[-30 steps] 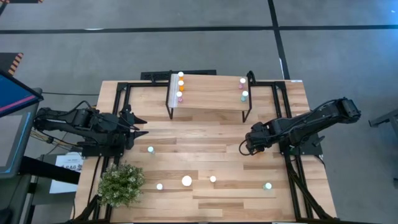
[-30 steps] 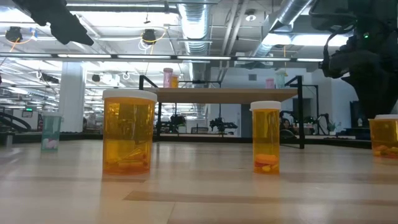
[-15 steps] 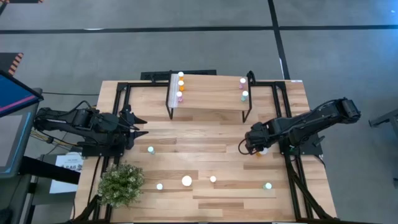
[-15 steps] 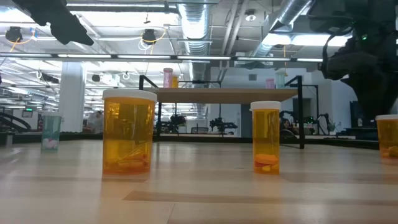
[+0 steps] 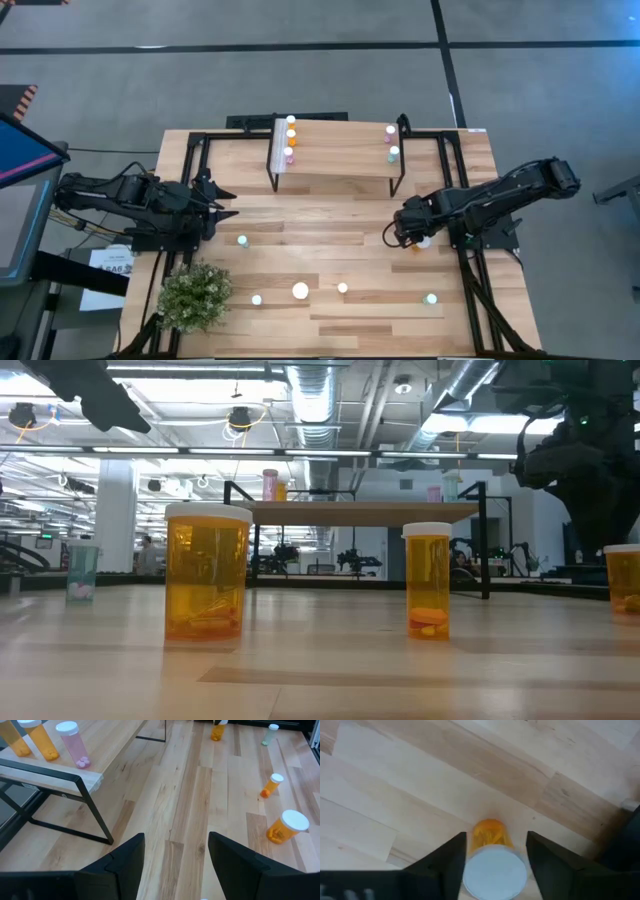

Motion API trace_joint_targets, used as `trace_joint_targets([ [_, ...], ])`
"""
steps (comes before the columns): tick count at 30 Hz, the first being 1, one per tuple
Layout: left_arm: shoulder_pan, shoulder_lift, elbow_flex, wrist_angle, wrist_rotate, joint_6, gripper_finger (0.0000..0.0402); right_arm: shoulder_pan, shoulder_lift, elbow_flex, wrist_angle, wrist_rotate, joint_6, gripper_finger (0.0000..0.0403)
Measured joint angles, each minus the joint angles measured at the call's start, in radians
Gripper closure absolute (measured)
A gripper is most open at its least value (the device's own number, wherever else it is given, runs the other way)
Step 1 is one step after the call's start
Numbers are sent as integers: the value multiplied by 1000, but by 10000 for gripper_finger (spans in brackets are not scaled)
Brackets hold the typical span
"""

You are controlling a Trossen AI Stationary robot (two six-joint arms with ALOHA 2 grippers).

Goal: Pick and place medicine bottles onto shelf by color
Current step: Put the top large orange pill bottle on the shelf

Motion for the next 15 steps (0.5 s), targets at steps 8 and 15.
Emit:
trace_joint_targets([
  [8, 0, 0, 0, 0, 0, 0, 196, 48, 0, 1, -21, -1, 22, 99],
  [15, 0, 0, 0, 0, 0, 0, 196, 81, 0, -51, 20, -1, 82, 68],
])
